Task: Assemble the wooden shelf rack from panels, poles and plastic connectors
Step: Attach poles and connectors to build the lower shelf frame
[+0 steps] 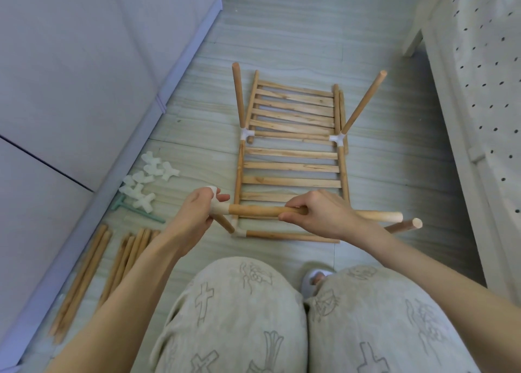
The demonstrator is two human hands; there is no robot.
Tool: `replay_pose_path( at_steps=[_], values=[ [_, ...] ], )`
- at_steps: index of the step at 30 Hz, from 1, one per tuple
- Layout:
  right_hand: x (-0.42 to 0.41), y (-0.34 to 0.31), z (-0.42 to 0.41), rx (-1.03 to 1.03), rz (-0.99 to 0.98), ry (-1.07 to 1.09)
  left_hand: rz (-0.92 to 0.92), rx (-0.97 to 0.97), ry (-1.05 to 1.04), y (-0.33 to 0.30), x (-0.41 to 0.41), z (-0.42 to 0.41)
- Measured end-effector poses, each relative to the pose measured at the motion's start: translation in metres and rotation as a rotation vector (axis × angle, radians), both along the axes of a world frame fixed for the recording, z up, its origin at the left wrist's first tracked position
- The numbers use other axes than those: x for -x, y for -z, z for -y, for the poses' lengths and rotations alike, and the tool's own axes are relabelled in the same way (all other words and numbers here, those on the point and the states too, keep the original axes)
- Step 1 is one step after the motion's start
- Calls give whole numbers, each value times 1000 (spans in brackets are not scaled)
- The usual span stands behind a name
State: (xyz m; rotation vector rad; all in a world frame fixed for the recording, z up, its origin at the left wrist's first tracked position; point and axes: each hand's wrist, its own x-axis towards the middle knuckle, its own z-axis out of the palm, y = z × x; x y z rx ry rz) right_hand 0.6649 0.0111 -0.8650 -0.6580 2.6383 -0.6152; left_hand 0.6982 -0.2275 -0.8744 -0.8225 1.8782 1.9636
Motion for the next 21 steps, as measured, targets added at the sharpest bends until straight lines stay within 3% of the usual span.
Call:
replay_pose_path(
  at_steps=[14,21],
  values=[
    [3,-12,7,-135,-43,-6,9,-21,-18,-7,-2,-1],
    [-9,-31,10,7,-45,5,-94,-51,53,0,-20,18]
  ],
)
